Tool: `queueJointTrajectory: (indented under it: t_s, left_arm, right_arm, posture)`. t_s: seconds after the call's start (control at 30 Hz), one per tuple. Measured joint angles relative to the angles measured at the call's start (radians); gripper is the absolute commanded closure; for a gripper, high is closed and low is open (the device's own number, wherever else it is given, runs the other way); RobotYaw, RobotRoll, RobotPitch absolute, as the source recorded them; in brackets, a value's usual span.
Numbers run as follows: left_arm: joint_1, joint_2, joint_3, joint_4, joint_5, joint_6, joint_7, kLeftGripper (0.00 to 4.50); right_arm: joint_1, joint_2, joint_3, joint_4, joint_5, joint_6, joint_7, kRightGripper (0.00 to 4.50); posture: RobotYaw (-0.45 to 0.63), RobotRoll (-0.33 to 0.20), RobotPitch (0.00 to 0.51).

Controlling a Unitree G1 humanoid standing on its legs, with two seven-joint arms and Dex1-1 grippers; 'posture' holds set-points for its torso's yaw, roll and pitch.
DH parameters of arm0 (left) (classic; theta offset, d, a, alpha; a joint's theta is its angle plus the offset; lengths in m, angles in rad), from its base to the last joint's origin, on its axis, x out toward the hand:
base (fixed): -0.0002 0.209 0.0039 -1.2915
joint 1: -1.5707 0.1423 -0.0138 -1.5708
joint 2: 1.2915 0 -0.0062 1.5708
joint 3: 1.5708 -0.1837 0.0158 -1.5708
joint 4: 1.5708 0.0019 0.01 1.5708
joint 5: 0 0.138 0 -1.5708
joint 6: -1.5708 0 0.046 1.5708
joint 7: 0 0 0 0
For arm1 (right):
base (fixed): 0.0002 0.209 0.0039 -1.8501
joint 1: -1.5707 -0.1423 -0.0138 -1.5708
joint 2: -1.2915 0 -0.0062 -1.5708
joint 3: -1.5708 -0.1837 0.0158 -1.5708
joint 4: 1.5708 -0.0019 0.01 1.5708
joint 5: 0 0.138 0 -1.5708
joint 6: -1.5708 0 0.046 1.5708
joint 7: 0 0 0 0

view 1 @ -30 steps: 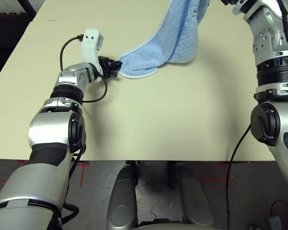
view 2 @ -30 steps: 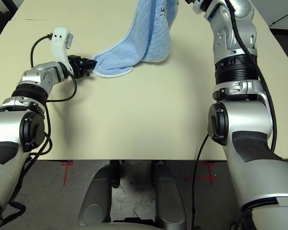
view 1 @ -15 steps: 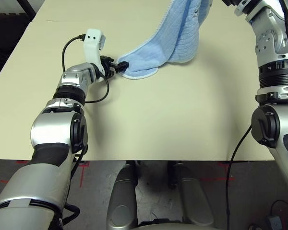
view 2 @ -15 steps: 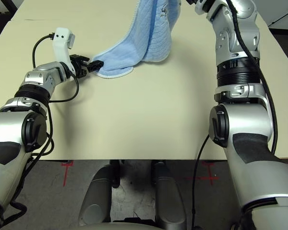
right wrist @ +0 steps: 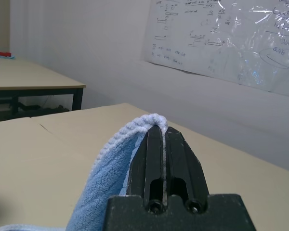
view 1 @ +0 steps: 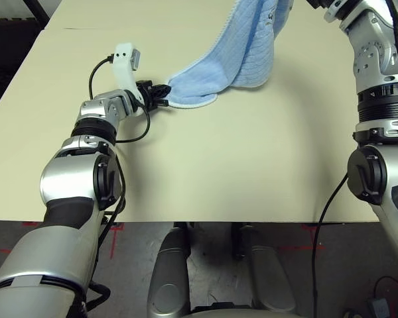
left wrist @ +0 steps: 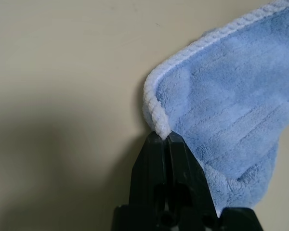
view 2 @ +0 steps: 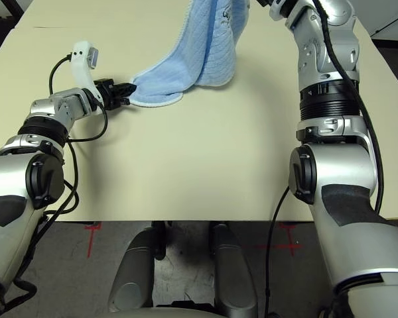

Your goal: Fold the towel and set it aside.

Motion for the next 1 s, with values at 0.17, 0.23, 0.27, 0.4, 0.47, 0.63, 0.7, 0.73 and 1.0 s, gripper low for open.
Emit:
queueJointTrajectory:
  t_s: [0.17,0.23,0.27,0.4,0.47,0.63,0.7,0.73,1.0]
  left_arm:
    - [-0.005,0.000,0.022,0.000,-0.023,0.027,-0.006,2.25]
    - [-0.011,0.000,0.030,0.000,-0.033,0.040,-0.005,1.48]
    - [-0.014,0.000,0.033,0.000,-0.037,0.044,-0.005,1.12]
    - [-0.024,0.000,0.046,-0.001,-0.054,0.054,0.007,0.03]
    - [-0.026,0.000,0.063,0.000,-0.066,0.063,0.027,0.03]
    - [-0.026,0.000,0.090,0.000,-0.083,0.084,0.064,1.06]
    - [-0.026,0.000,0.096,0.000,-0.083,0.088,0.071,1.78]
    - [-0.026,0.000,0.097,0.000,-0.083,0.089,0.077,2.19]
    - [-0.026,0.000,0.097,0.000,-0.083,0.094,0.089,4.47]
  right_arm:
    - [0.000,0.000,0.000,0.000,0.000,0.000,0.000,4.50]
    - [0.000,0.000,0.000,0.000,0.000,0.000,0.000,4.50]
    - [0.000,0.000,0.000,0.000,0.000,0.000,0.000,4.50]
    - [0.000,0.000,0.000,0.000,0.000,0.000,0.000,4.50]
    - [0.000,-0.001,0.000,0.000,0.000,0.000,0.000,4.50]
    - [0.001,-0.004,0.000,-0.001,0.000,0.003,0.000,4.50]
    - [0.001,-0.004,0.000,-0.003,0.000,0.004,0.000,4.50]
    - [0.002,-0.004,0.000,-0.004,0.000,0.005,0.000,4.50]
    - [0.004,-0.004,0.001,-0.024,0.000,0.009,0.000,4.50]
  posture:
    - [-0.03,0.000,0.305]
    - [-0.04,0.000,0.305]
    - [-0.04,0.000,0.304]
    - [-0.04,0.000,0.303]
    - [-0.04,0.000,0.302]
    - [-0.04,0.000,0.302]
    - [-0.04,0.000,0.302]
    - [-0.04,0.000,0.302]
    - [-0.04,0.000,0.303]
